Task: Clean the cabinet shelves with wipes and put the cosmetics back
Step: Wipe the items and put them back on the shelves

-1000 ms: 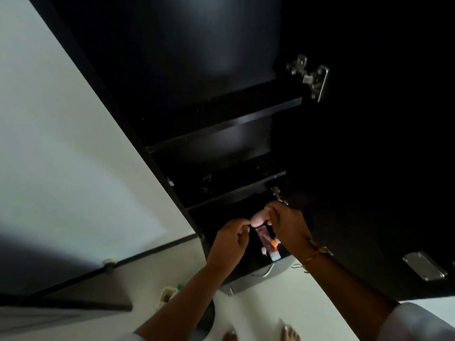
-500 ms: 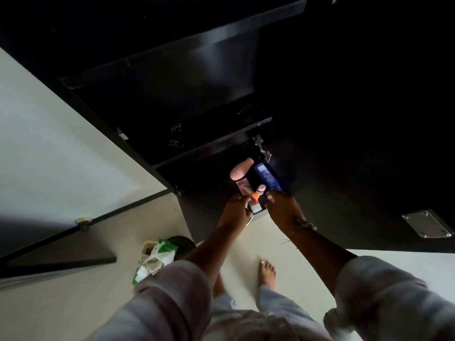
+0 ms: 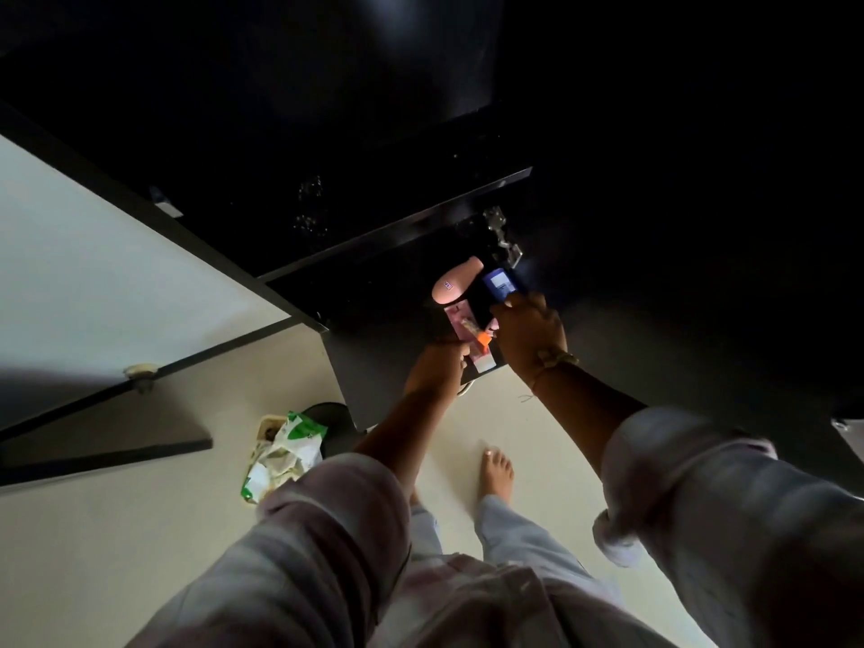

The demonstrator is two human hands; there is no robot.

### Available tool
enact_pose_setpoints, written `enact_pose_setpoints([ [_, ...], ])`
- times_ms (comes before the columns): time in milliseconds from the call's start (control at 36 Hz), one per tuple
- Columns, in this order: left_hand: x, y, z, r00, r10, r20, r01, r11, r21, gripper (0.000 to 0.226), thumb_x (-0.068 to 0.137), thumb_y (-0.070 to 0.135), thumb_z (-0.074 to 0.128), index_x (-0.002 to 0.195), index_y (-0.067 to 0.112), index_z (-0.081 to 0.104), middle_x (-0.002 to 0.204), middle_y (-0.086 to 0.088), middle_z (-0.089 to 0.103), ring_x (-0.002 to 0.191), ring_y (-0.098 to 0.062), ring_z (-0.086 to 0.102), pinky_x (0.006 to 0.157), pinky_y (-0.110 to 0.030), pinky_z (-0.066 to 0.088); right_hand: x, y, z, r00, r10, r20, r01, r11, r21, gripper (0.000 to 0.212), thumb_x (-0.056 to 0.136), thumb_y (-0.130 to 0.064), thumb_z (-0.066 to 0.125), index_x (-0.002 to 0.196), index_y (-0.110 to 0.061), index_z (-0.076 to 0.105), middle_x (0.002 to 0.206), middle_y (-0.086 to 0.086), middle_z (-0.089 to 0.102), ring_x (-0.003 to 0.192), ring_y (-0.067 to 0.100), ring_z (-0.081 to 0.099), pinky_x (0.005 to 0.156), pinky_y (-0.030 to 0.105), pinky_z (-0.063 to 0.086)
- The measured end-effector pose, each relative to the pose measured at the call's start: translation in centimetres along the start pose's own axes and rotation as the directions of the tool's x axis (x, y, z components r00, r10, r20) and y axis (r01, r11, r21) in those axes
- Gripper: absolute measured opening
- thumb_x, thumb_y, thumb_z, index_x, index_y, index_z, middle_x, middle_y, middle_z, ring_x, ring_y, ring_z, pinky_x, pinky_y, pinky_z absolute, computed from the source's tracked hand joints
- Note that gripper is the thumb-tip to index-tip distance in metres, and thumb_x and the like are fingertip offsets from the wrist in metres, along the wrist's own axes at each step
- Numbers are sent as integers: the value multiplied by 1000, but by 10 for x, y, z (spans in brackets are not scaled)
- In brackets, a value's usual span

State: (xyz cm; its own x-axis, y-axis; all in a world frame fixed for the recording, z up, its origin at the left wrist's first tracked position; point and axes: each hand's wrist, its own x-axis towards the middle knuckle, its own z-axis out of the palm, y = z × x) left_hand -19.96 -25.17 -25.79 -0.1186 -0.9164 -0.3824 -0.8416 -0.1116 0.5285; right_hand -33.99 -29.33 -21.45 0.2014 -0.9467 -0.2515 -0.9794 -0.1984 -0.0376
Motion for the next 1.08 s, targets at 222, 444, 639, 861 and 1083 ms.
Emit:
enact_pose_setpoints([
  [222,2,-4,0,999,-41,32,40,998,43,24,93,14,53,114,13,65,104,-14,71,102,-31,65,80,-35,49,16,4,7,996,-50,69,56,995,-86,26,90,-14,52,110,-18,66,116,7,64,115,32,51,84,41,50],
  [444,5,-6,0,996,-87,-3,87,996,30,23,94,16,53,114,13,65,106,-14,70,104,-31,64,81,-35,48,26,1,11,998,-67,16,69,993,-91,20,87,-12,54,99,-17,69,105,9,70,107,32,59,78,38,52],
  [639,4,-12,-3,993,-114,-41,114,993,-10,23,90,15,59,112,11,65,107,-14,71,105,-29,65,85,-35,50,29,2,9,998,-65,-27,63,995,-82,18,89,-22,56,99,-17,69,102,9,69,104,32,59,78,37,52],
  [861,5,-15,-8,990,-112,-87,107,992,-62,26,85,16,65,111,11,64,106,-12,71,102,-26,67,83,-37,55,31,4,10,995,-34,-93,29,998,-56,20,88,-32,60,94,-17,71,97,8,70,97,30,62,74,36,53],
  [1083,-6,-7,-27,971,-111,-212,68,978,-197,30,83,12,69,113,9,63,109,-9,69,101,-21,67,83,-34,57,25,4,-4,983,-56,-177,65,997,48,29,85,-38,60,103,-16,68,99,6,69,96,27,63,77,37,55],
])
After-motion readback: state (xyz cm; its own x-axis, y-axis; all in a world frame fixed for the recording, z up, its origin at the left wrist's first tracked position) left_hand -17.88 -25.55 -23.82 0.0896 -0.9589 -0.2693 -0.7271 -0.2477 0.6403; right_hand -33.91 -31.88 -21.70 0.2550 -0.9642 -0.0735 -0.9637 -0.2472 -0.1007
